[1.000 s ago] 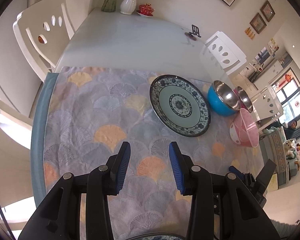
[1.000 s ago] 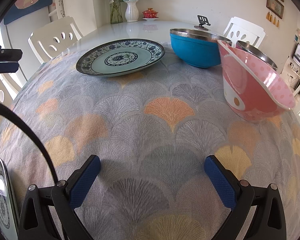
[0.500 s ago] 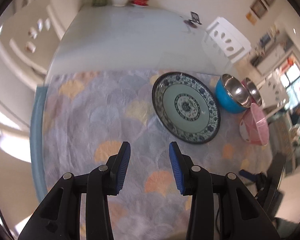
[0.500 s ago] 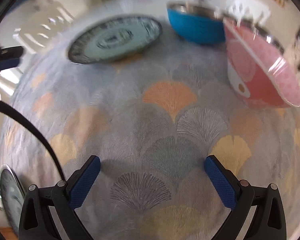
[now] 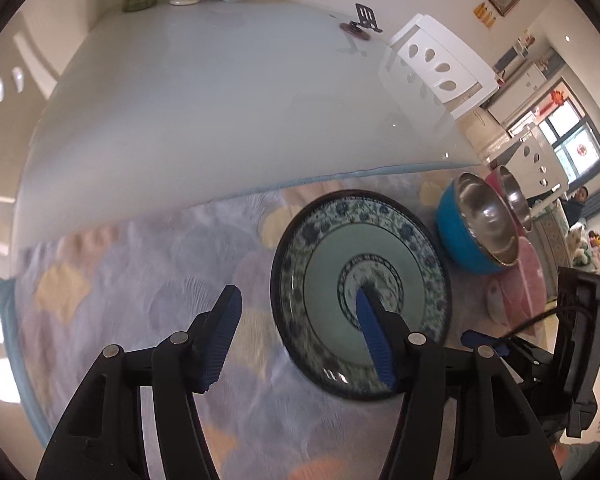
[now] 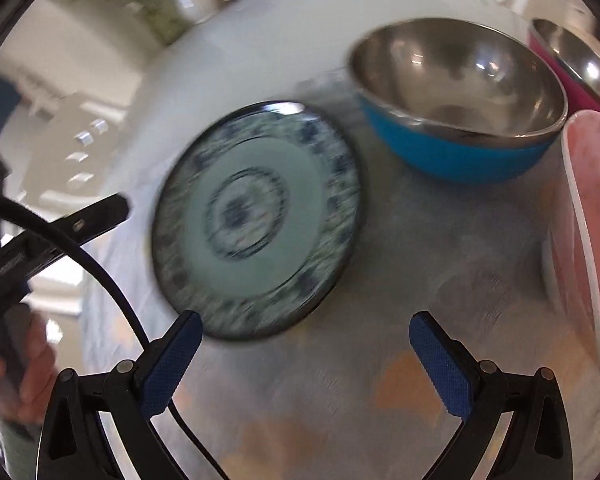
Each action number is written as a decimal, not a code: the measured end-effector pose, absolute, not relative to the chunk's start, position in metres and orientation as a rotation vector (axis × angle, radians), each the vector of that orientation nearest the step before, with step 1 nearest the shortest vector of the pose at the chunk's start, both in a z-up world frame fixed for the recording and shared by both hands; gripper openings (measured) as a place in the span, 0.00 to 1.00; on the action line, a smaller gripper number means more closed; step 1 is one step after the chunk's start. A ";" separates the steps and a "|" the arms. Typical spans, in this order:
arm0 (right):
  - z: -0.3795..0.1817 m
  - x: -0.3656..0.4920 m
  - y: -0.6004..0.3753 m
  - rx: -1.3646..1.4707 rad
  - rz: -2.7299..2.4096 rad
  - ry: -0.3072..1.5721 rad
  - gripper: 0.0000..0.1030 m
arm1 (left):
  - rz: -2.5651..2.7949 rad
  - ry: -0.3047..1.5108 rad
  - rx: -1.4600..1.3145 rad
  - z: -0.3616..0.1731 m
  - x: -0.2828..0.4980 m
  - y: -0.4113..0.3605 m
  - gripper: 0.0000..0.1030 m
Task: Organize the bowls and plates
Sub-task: 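Grasp the third blue-and-white plate rim with the right gripper while left brings the stack, then lift the third plate and press it onto the stack in the left gripper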
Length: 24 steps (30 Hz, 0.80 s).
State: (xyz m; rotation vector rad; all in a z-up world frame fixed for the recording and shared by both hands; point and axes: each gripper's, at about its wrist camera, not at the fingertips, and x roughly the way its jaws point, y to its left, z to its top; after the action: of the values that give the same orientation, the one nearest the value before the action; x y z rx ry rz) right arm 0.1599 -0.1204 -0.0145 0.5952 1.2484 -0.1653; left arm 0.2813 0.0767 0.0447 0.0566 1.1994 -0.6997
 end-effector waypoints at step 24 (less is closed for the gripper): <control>-0.015 0.210 -0.105 0.346 -0.200 1.141 0.49 | -0.712 1.142 0.063 0.012 0.284 0.059 0.29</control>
State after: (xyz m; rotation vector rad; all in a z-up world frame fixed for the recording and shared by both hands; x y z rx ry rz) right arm 0.2102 -0.1048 -0.0148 0.3462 1.1415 -0.1999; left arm 0.2838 0.0592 0.0116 0.0634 1.1420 -0.7117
